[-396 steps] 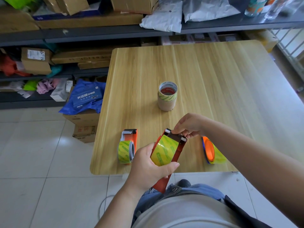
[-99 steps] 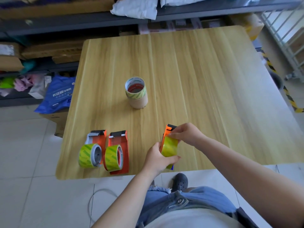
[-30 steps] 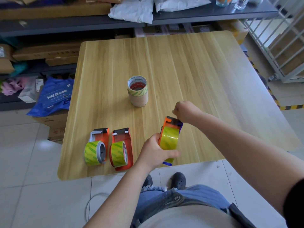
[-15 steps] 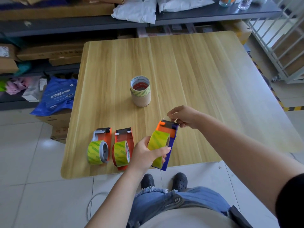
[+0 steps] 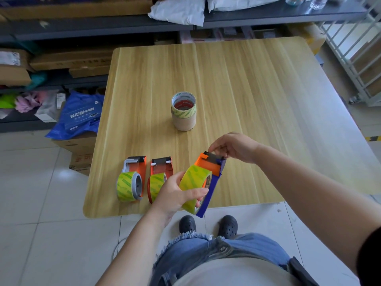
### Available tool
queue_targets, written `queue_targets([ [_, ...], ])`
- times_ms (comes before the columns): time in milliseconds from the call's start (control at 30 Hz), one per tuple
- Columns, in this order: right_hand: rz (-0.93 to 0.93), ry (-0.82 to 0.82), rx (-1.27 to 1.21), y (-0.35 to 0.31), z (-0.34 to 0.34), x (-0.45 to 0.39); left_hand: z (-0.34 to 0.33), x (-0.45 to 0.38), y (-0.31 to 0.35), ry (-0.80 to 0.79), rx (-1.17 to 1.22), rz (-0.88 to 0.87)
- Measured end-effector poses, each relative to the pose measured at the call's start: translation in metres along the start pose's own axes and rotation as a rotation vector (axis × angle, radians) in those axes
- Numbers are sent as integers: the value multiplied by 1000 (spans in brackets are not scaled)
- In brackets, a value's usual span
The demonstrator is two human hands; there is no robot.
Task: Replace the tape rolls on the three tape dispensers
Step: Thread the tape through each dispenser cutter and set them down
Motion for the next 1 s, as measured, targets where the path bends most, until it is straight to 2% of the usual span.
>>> queue_targets([
  [67, 3, 12, 18, -1, -1, 0, 0, 0, 0, -7, 3, -2],
  [167, 29, 106, 258, -5, -4, 0, 1, -2, 0, -15, -2, -5],
  [233, 7, 137, 311, -7, -3, -2, 0, -4, -1, -17, -10, -5],
  [400, -129, 147, 140, -10, 5, -6, -2, -3, -1, -83, -30, -57],
  [733, -196, 296, -109, -23, 19, -20, -5, 4, 15, -161, -50, -160],
  [1000, -273, 387, -269, -19, 44, -24, -4, 18, 27, -151, -6, -264],
])
Point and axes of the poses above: each hand's wrist, its own x-axis away from the middle knuckle, its own z-axis out of the back of the hand, y = z × x, the point moved 2 cm from there along -x, towards the middle knuckle, and after that the axes turned 12 degrees about x, right-handed, at the moved point
